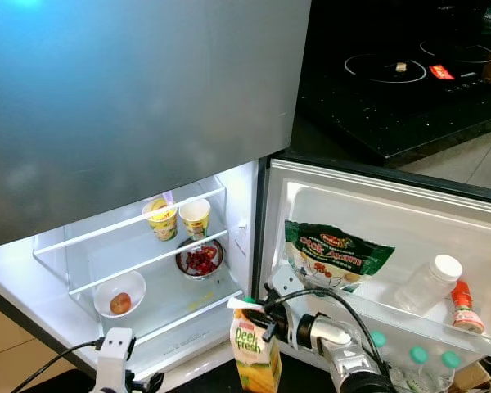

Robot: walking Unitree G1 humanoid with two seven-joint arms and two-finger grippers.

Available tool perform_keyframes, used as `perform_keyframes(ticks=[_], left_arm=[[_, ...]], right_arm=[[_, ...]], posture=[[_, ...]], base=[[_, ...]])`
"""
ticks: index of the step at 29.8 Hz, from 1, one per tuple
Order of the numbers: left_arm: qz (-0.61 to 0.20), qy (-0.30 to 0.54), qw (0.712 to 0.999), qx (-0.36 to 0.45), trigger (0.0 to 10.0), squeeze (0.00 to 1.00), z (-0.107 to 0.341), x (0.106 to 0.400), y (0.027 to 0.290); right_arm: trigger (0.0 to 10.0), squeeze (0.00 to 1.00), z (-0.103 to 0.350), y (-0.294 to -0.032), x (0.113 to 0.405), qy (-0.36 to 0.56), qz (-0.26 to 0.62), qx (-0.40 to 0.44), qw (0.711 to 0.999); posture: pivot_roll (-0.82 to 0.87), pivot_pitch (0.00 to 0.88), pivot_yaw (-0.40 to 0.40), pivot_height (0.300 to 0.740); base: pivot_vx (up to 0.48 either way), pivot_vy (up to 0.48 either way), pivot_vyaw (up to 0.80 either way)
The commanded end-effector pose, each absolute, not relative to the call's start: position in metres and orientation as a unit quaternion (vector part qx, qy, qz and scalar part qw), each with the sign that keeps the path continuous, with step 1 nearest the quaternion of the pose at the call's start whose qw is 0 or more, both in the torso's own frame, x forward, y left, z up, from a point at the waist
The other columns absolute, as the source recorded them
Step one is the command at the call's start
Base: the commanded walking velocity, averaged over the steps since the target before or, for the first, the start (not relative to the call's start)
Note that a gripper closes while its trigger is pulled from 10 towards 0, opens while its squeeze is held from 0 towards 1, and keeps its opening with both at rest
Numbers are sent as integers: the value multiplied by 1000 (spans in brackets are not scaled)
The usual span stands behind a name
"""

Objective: Restocking fridge

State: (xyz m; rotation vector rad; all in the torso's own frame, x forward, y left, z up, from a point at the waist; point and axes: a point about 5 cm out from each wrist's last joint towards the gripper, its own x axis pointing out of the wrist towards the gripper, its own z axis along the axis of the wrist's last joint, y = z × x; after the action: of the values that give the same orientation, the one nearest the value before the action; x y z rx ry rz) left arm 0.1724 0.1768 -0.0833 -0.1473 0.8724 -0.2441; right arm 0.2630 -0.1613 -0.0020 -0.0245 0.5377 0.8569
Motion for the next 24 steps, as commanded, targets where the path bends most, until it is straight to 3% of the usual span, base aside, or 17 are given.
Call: perform_keyframes(ticks=[1, 24], left_arm=[[-110, 432, 893, -59, 10000, 0, -85, 168, 186], [-116, 427, 895, -53, 10000, 0, -84, 172, 181]], right_arm=[[10000, 0, 0, -160, 266, 245, 403, 1, 882], [10000, 0, 3, -153, 272, 231, 387, -6, 893]], posture=[[-27, 21, 12, 740], [-28, 13, 4, 740]], base=[[-247, 0, 0], [-289, 0, 0]])
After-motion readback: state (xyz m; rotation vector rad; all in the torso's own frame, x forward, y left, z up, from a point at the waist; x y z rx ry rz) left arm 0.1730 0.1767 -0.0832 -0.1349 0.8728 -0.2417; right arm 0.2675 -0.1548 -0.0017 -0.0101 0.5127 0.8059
